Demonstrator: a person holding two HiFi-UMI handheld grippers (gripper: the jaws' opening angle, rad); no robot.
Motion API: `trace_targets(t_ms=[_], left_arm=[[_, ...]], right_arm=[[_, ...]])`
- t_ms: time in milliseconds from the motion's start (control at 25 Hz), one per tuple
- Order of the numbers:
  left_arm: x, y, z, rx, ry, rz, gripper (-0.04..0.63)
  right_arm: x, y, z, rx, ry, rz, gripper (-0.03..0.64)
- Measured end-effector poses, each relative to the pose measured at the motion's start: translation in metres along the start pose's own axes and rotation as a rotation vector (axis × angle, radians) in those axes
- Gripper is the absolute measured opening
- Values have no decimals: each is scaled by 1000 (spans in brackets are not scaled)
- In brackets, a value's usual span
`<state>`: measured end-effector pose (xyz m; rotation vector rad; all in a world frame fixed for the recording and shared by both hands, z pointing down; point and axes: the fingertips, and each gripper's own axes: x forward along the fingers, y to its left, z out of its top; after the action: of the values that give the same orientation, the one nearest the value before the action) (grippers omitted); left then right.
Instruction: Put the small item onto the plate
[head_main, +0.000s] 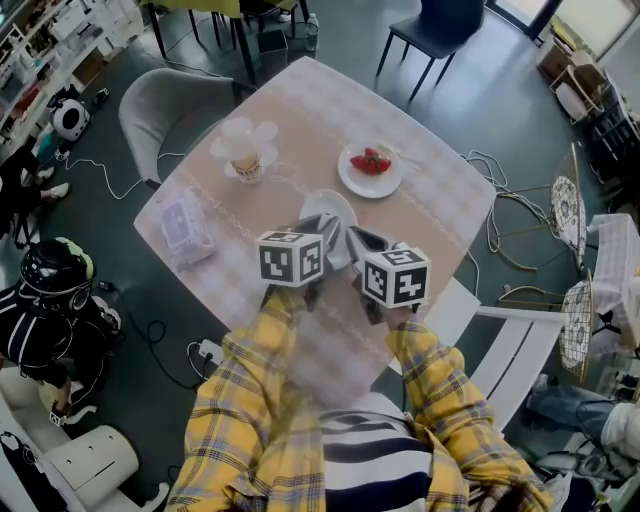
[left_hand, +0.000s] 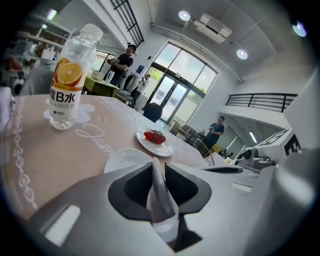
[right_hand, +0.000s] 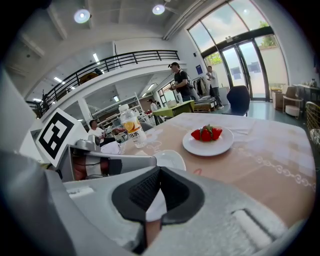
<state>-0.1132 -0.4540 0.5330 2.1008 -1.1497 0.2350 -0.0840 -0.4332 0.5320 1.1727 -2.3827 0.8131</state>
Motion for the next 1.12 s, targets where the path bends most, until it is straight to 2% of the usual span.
trace_targets(t_ms=[120,200,280,440,600,960,1120], left_arm=[[2,3,3,88,4,51,94],[1,9,4,109,3,84,145],[1,16,3,105,3,112,178],[1,27,0,100,3,147,173],[2,32,-4,125,2,183,214],[5,27,-5,153,-45,186,300],[1,27,-2,150,-85,190,302]], right_arm=[[-2,-4,1,5,-6,-7,-2],[-2,-5,1,9,-5,-9,-2],[-2,-6,-1,13,-2,-10,-2],[0,-8,-3,19,4,-11,-2],[3,-6,-5,17,11,-3,-2],[4,-7,-7,18,16,3,-2],[2,-8,-6,16,16,1,-2]])
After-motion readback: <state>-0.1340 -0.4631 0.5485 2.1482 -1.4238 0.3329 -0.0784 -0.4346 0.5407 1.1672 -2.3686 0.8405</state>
